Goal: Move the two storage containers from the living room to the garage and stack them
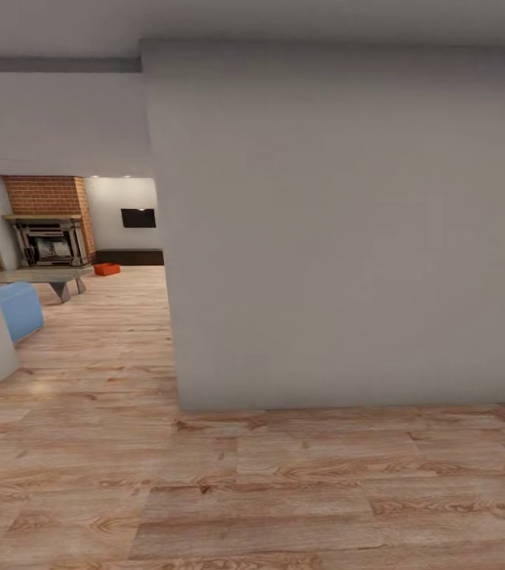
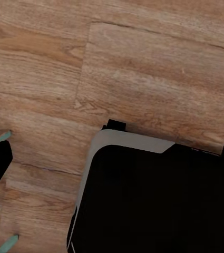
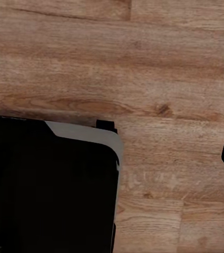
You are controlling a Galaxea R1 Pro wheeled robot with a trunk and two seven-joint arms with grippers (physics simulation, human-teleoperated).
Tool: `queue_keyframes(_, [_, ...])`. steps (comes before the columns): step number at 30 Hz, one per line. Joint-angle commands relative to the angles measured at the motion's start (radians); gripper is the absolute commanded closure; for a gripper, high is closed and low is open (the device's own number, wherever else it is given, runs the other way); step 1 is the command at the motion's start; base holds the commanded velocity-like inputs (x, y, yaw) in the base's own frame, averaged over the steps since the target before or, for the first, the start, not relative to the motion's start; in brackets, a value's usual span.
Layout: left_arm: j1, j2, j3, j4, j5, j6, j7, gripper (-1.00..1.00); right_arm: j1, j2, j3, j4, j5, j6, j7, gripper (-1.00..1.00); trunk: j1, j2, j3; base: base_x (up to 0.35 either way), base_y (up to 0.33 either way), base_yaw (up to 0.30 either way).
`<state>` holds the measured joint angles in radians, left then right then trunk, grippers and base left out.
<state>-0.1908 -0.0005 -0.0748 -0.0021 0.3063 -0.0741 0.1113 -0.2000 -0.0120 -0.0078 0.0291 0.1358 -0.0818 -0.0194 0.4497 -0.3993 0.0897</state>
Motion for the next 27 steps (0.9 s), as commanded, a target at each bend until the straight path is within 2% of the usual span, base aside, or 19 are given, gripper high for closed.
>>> queue_keyframes(1, [0.0,0.001,-0.008,0.001,0.008,-0.003,0.002,-1.0,-0.001,0.0,-0.001,0.003,0.009,-0.005,-0.002,-1.0,0.0,-0.001,0.0,0.002,0.0,0.0])
queue_keyframes(8, [0.0,0.0,-0.008,0.001,0.008,-0.003,0.002,-1.0,-0.001,-0.002,-0.003,0.003,0.009,-0.011,0.002,-1.0,0.0,-0.001,0.0,0.001,0.0,0.075])
queue_keyframes(27, [0.0,-0.001,-0.008,0.001,0.008,-0.004,0.002,-1.0,-0.001,-0.006,-0.002,0.003,0.012,-0.015,0.001,-1.0,0.0,-0.001,0.0,0.0,0.0,0.267])
